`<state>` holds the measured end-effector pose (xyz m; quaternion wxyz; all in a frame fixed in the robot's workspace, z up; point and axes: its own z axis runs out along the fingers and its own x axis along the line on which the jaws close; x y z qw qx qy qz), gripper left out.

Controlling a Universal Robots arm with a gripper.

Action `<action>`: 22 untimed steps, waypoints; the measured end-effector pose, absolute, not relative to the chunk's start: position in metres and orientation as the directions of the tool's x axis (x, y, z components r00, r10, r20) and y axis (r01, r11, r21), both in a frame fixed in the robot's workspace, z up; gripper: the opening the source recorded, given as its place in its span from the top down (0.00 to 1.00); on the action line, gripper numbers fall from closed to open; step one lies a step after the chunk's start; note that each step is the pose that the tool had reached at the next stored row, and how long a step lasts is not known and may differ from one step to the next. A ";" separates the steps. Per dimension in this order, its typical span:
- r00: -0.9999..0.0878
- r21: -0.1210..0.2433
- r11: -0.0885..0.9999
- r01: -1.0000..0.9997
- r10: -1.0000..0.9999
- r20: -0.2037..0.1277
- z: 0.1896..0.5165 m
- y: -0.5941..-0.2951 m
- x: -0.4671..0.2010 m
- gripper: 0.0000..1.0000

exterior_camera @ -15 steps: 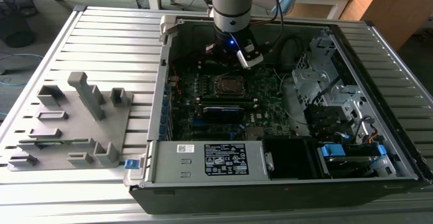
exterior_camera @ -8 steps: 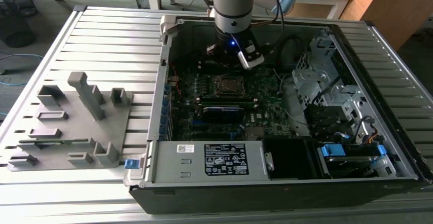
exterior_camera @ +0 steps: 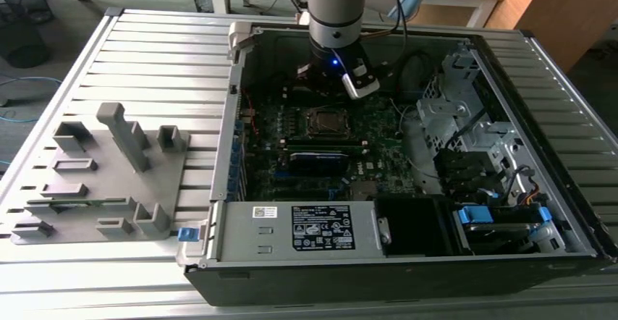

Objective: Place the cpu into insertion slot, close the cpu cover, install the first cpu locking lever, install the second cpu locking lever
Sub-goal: 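Install the first cpu locking lever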

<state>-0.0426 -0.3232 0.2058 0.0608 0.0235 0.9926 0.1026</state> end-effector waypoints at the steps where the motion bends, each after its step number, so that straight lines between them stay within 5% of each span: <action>1: -0.992 0.206 0.978 0.034 0.059 -0.116 0.206 -0.323 -0.043 0.89; 22: -0.990 0.207 0.978 0.032 0.059 -0.125 0.200 -0.323 -0.048 0.89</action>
